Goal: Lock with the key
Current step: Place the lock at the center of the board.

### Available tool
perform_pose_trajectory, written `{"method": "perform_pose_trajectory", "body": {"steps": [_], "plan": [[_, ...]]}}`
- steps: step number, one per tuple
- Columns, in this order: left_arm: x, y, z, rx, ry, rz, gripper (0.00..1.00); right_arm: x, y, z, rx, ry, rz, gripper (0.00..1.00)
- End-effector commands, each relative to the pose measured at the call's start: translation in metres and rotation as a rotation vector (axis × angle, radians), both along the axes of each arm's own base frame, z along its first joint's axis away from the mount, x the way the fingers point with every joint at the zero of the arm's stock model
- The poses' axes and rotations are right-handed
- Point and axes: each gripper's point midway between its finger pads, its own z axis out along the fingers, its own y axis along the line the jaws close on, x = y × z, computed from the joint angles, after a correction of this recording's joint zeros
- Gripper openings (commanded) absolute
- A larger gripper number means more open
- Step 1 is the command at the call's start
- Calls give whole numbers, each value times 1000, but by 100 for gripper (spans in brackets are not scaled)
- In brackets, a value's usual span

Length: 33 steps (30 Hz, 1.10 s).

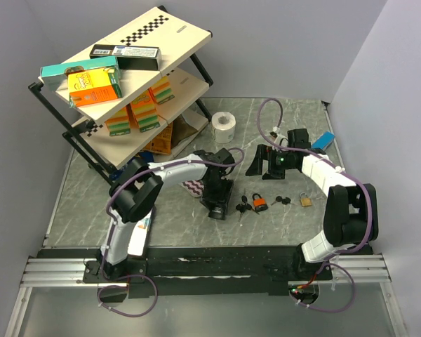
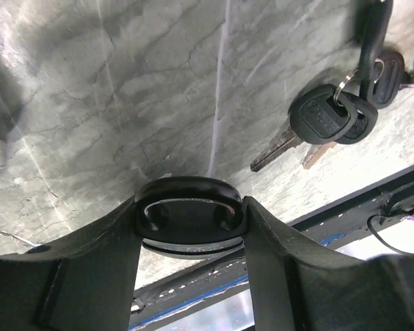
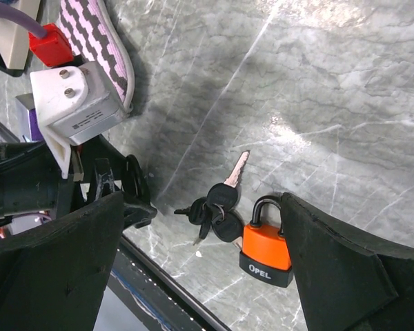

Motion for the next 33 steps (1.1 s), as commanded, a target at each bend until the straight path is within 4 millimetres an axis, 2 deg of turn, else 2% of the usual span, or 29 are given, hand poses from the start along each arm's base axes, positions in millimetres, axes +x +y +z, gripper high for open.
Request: {"method": "perform_pose_trajectory", "body": {"steps": [1, 3, 7, 12, 13, 16, 19, 24, 25, 29, 33], "plan": [[19, 13, -38, 141, -66, 40, 14, 8, -3, 8, 17, -30, -18, 99], [25, 9, -38, 139, -76, 49, 14, 8, -4, 6, 15, -25, -21, 99], [24, 7, -46, 149, -55, 48, 16, 6, -3, 5, 22, -17, -9, 99], [25, 8, -50, 146, -39, 54, 29, 6, -3, 3, 21, -9, -13, 99], [25, 9, -52, 146, -35, 56, 38, 6, -2, 4, 22, -9, -11, 99], [26, 5, -53, 126, -26, 49, 48, 5, -1, 3, 29, -5, -8, 99], [31, -1, -48, 102, -48, 37, 58, 4, -1, 4, 32, -10, -2, 99], [41, -7, -36, 76, -93, 44, 66, 5, 0, 6, 41, -23, 7, 99], [44, -8, -35, 70, -102, 46, 71, 5, 0, 6, 43, -22, 7, 99], [49, -12, -27, 54, -127, 46, 73, 6, 2, 8, 49, -26, 15, 99], [55, -14, -9, 31, -168, 46, 74, 8, 1, 12, 49, -42, 22, 99]]}}
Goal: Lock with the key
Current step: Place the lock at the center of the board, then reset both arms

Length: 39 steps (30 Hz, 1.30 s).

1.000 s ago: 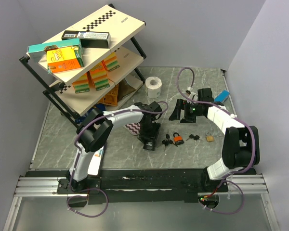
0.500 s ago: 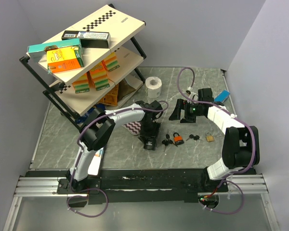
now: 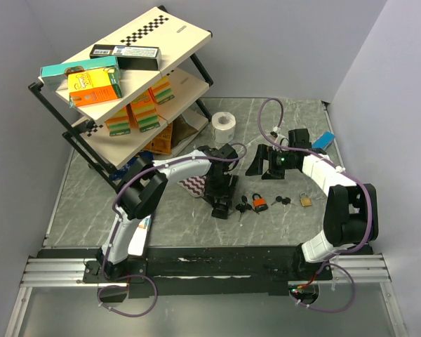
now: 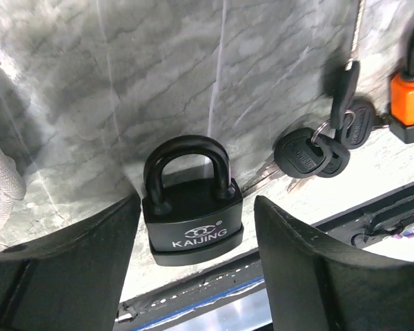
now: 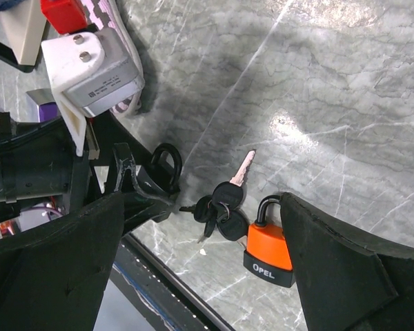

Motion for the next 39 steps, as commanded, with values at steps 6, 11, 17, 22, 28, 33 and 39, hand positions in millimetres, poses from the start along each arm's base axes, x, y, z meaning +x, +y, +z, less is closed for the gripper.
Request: {"method": "perform_pose_trajectory", "body": {"steps": [6, 11, 17, 22, 28, 33, 39], "plan": [[53, -11, 50, -105, -310, -6, 77, 18, 1, 26, 16, -99, 19, 99], [61, -14, 115, -263, -463, -2, 82, 26, 0, 52, 4, -187, 28, 99], [83, -6, 187, -339, -728, -86, 96, 30, -5, 93, -24, -345, 61, 99], [100, 7, 210, -336, -695, -262, 96, 25, -13, 129, -77, -516, 107, 99], [147, 37, 220, -404, -677, -163, 96, 5, -28, 128, -175, -592, 100, 99], [124, 57, 182, -344, -621, -183, 96, -14, -30, 97, -164, -503, 82, 99], [123, 67, 183, -311, -654, -177, 96, -32, -28, 91, -144, -495, 71, 99]]}}
